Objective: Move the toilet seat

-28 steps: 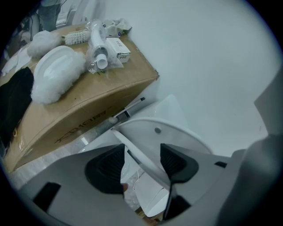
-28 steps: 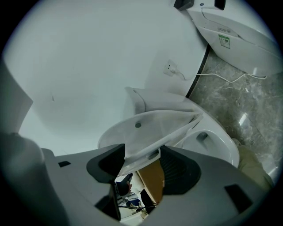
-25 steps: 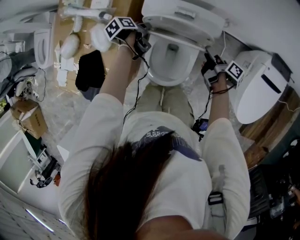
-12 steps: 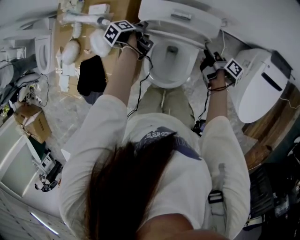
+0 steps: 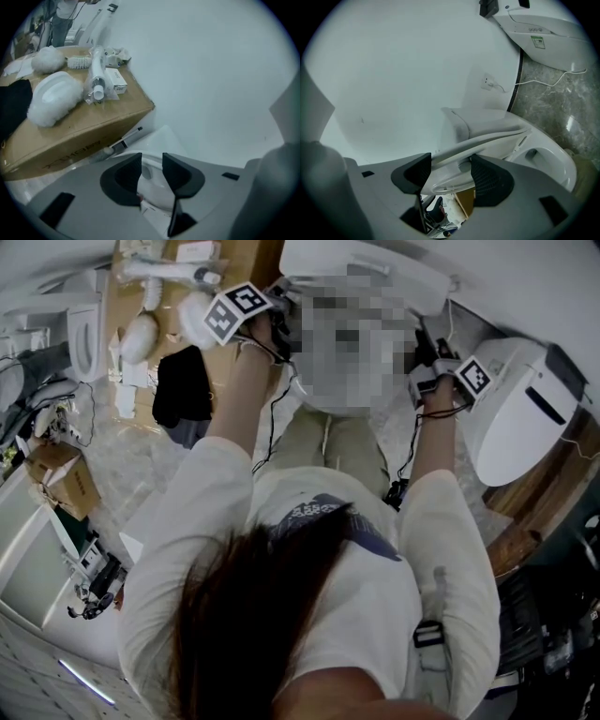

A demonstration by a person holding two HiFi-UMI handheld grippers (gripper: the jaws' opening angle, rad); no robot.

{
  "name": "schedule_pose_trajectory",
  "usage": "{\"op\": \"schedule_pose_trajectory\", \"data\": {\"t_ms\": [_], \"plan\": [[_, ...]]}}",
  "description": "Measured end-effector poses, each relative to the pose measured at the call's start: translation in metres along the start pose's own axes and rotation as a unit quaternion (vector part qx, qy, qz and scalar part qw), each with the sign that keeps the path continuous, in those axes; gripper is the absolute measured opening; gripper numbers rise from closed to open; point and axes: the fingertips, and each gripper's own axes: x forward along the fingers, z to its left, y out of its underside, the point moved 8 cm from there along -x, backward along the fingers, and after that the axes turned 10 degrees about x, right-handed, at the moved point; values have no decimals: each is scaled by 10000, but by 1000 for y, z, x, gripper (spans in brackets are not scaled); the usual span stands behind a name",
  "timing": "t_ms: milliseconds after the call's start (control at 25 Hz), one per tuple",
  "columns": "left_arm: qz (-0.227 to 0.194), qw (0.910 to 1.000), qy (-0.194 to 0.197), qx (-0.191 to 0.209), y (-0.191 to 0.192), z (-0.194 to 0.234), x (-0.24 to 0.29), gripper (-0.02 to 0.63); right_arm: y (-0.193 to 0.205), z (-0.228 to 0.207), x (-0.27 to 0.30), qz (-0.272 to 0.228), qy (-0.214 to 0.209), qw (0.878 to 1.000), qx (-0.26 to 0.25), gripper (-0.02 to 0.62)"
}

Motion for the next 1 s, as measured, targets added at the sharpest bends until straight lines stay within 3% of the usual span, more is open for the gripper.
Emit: {"op": "schedule_pose_trajectory", "data": {"t_ms": [520,1000], "plan": [[-397,9972,622,-138,-1,1,12,101,2,-4,9,-664,-546,9963,-71,288],[-502,9945,910,-94,-2,10,10,95,12,-7,-7,-823,-717,9935,-319,316]]}}
